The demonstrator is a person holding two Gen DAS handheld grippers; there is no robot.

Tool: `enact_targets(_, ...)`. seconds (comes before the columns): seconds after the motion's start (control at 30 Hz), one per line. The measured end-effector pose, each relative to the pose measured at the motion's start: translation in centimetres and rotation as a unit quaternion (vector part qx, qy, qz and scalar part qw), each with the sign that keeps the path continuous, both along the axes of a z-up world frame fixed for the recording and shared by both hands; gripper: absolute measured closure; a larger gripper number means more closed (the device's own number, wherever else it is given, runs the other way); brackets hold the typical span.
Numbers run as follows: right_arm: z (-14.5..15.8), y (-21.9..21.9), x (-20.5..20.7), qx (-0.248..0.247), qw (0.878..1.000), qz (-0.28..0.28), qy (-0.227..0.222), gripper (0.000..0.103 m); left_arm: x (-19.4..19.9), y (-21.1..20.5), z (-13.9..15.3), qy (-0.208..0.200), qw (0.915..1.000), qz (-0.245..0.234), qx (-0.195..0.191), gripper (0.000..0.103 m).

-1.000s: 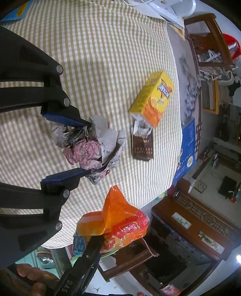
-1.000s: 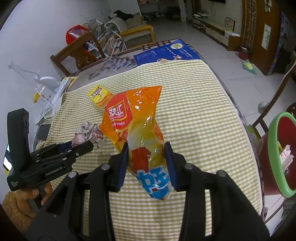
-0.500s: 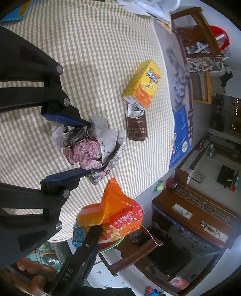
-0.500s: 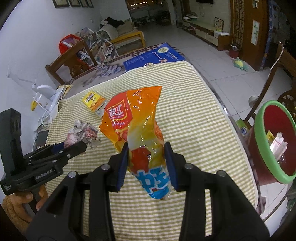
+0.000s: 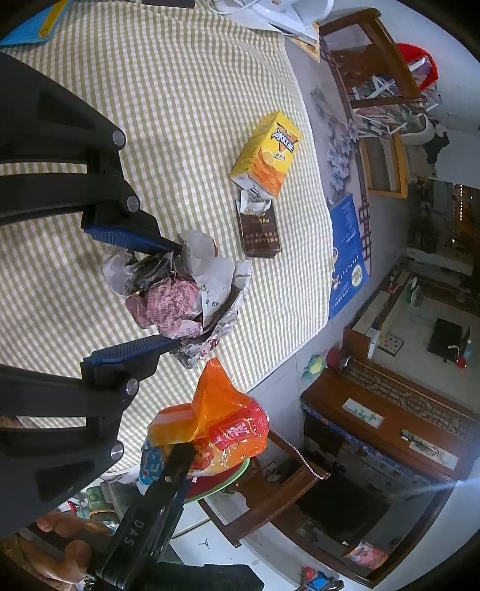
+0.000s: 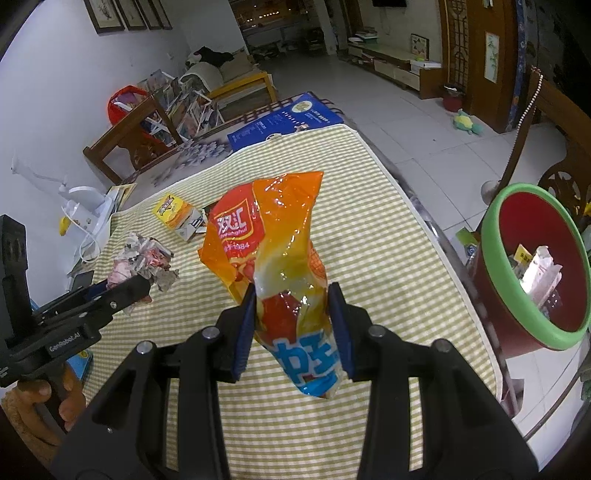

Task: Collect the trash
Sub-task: 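Carry the crumpled paper in the left tool and the snack bag in the right tool to the bin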

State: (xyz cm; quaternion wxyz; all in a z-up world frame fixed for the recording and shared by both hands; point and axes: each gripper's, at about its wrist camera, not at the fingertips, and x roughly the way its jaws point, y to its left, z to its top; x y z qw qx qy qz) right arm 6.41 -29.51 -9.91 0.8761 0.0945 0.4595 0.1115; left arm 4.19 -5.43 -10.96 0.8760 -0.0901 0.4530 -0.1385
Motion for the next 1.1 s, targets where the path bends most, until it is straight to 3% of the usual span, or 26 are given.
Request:
enact_targets(0.6,-1.3,-6.4,-0.2,0.014,0.999,-0.025,0.015,0.066,0.3,-5.7,0.3,0.001,0.9998,-0.014,0.010,0.062)
enact_targets(1.1,-1.6,-9.5,2.5,0.016,1.000,-0.010,0.016,0.066,1.6,-8.3,0.3,0.005,0.9998,0.010,0.015,0.062)
